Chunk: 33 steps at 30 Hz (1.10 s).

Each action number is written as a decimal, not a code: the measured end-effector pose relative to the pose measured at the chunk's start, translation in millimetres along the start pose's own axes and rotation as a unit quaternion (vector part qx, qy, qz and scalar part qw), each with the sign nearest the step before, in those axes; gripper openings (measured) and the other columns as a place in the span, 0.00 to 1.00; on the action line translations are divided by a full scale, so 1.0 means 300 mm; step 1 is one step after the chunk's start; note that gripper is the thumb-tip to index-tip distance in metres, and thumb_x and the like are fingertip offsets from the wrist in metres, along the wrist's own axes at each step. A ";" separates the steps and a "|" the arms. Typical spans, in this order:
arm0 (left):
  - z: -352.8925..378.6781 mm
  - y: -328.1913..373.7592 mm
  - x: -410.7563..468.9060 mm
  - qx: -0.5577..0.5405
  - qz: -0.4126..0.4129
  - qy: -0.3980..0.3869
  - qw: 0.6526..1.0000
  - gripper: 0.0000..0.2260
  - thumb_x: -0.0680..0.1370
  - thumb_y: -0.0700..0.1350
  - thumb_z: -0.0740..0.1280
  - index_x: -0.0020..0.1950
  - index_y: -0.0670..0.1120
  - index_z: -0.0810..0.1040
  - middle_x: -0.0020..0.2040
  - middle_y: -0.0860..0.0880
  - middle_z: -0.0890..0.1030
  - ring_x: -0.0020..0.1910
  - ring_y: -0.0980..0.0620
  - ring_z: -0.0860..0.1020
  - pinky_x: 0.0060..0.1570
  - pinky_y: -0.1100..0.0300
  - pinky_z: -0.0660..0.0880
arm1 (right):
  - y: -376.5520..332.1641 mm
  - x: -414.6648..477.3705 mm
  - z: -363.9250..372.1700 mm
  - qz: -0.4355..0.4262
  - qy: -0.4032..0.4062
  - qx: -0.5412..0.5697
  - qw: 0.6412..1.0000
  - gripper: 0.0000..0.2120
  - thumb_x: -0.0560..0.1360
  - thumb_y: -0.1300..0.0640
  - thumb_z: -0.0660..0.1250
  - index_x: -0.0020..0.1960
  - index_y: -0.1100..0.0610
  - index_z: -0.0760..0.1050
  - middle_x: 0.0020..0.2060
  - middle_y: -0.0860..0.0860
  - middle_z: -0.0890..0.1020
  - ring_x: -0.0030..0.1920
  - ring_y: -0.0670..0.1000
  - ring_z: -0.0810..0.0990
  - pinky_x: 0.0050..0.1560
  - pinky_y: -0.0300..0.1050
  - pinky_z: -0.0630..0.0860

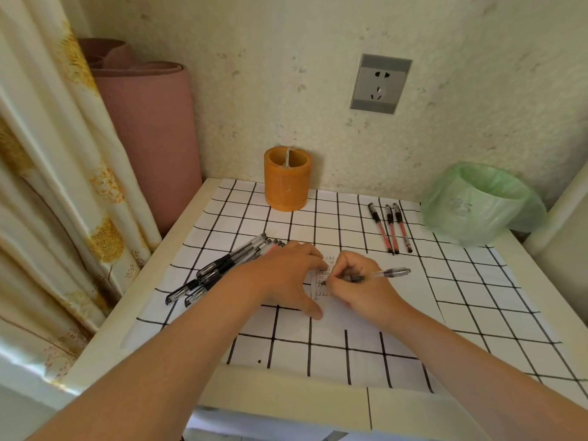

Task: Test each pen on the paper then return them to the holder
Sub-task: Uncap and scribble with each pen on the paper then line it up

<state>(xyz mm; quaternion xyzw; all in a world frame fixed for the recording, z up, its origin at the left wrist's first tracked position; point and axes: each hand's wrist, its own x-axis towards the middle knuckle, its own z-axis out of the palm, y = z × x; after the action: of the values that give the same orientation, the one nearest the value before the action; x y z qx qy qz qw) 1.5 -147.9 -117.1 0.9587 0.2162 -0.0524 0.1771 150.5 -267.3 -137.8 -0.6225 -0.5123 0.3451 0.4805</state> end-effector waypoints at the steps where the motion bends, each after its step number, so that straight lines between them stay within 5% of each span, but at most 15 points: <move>1: 0.001 -0.004 -0.001 0.000 -0.001 -0.002 1.000 0.41 0.66 0.65 0.75 0.76 0.55 0.66 0.73 0.58 0.63 0.71 0.55 0.60 0.70 0.53 0.61 | -0.007 0.002 -0.003 0.010 0.011 0.036 0.999 0.05 0.74 0.70 0.69 0.42 0.62 0.75 0.28 0.53 0.76 0.26 0.49 0.72 0.27 0.43 0.69; 7: -0.051 -0.012 -0.030 -0.037 -0.041 0.033 0.998 0.39 0.71 0.63 0.73 0.78 0.54 0.62 0.73 0.55 0.66 0.72 0.53 0.61 0.70 0.54 0.63 | -0.098 0.031 -0.067 0.002 0.086 0.123 0.989 0.04 0.76 0.63 0.69 0.46 0.59 0.83 0.37 0.56 0.83 0.36 0.56 0.82 0.35 0.49 0.77; 10: -0.083 -0.030 -0.049 -0.054 -0.091 0.045 0.993 0.34 0.74 0.60 0.71 0.77 0.55 0.64 0.72 0.54 0.68 0.72 0.53 0.62 0.68 0.55 0.64 | -0.134 0.046 -0.107 0.020 0.108 0.194 0.975 0.18 0.75 0.51 0.59 0.43 0.61 0.83 0.39 0.56 0.82 0.38 0.54 0.78 0.38 0.46 0.74; 13: -0.088 -0.043 -0.063 -0.017 -0.135 0.066 0.988 0.20 0.76 0.57 0.70 0.66 0.55 0.74 0.61 0.53 0.73 0.63 0.53 0.68 0.61 0.55 0.71 | -0.136 0.056 -0.130 0.011 0.142 0.146 0.979 0.15 0.74 0.61 0.56 0.47 0.59 0.82 0.41 0.54 0.80 0.43 0.55 0.77 0.46 0.48 0.75; 16: -0.093 -0.038 -0.077 -0.012 -0.182 0.077 0.980 0.10 0.76 0.55 0.70 0.53 0.54 0.76 0.51 0.54 0.76 0.51 0.54 0.74 0.51 0.57 0.75 | -0.162 0.054 -0.122 0.040 0.143 0.153 0.977 0.17 0.76 0.73 0.55 0.53 0.57 0.77 0.38 0.55 0.76 0.29 0.54 0.73 0.34 0.47 0.75; 19: -0.097 -0.025 -0.095 0.015 -0.206 0.038 0.978 0.09 0.75 0.55 0.70 0.52 0.54 0.75 0.49 0.55 0.77 0.49 0.54 0.76 0.46 0.58 0.74 | -0.200 0.047 -0.100 0.102 0.100 0.174 0.974 0.06 0.79 0.61 0.61 0.46 0.55 0.75 0.35 0.53 0.73 0.23 0.47 0.60 0.28 0.43 0.58; 24: -0.084 -0.015 -0.107 0.042 -0.231 0.006 0.972 0.09 0.76 0.51 0.68 0.55 0.54 0.74 0.53 0.54 0.77 0.52 0.52 0.76 0.48 0.58 0.73 | -0.222 0.047 -0.085 0.201 -0.005 0.301 0.932 0.27 0.73 0.31 0.55 0.31 0.53 0.58 0.28 0.51 0.65 0.29 0.51 0.54 0.32 0.46 0.51; 33: -0.077 -0.007 -0.110 0.045 -0.237 0.012 0.970 0.12 0.77 0.52 0.68 0.60 0.55 0.73 0.53 0.54 0.77 0.51 0.53 0.76 0.45 0.60 0.70 | -0.225 0.053 -0.063 0.231 -0.014 0.362 0.903 0.25 0.72 0.34 0.53 0.30 0.54 0.55 0.29 0.51 0.60 0.29 0.51 0.53 0.31 0.45 0.52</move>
<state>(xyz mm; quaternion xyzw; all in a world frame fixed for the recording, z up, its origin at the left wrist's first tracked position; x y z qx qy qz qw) -28.7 -150.7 -90.6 0.8878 0.4366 -0.0908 0.1137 151.0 -255.7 -66.9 -0.5020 -0.2005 0.6168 0.5721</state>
